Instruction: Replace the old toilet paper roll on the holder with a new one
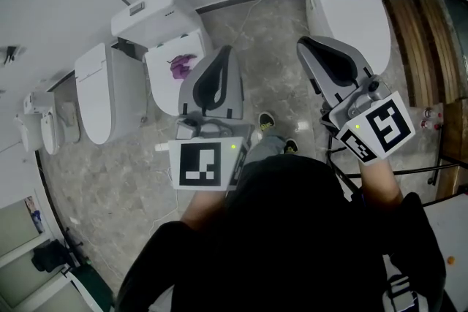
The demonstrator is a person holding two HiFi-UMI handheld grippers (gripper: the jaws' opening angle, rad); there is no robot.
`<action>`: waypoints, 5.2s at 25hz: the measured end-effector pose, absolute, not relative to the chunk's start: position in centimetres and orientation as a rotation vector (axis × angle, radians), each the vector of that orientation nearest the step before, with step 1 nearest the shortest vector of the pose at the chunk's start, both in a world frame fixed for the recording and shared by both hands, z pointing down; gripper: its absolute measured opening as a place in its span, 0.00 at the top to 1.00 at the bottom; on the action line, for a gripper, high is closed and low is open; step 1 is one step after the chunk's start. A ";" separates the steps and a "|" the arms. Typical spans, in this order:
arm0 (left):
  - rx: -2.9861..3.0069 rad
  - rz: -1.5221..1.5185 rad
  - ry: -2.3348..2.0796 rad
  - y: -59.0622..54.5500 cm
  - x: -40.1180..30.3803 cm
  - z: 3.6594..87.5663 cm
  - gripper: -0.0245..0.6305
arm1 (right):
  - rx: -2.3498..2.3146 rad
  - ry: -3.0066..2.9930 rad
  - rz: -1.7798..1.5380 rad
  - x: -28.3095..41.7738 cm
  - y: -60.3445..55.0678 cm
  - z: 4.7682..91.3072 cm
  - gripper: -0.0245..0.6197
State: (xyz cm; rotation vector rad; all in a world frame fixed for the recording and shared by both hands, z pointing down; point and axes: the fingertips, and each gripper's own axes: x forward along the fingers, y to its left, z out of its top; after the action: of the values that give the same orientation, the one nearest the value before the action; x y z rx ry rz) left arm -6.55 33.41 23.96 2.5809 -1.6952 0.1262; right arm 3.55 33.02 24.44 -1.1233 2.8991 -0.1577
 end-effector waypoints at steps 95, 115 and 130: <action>2.595 0.195 -1.706 -6.8 -7.7 24.5 0.93 | -1.146 2.918 -0.182 2.7 -7.4 26.1 0.93; 2.602 0.148 -1.636 -12.0 -12.7 26.1 0.93 | -1.286 2.934 -0.126 0.6 -12.7 25.6 0.93; 2.599 0.217 -1.668 -18.4 -10.1 26.6 0.93 | -1.265 2.933 -0.169 3.2 -19.1 27.3 0.93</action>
State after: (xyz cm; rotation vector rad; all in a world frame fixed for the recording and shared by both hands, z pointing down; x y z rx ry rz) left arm -10.13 -18.42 26.55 2.5991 -1.6676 0.2167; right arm 3.21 -19.10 27.33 -1.2648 2.9328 -0.1692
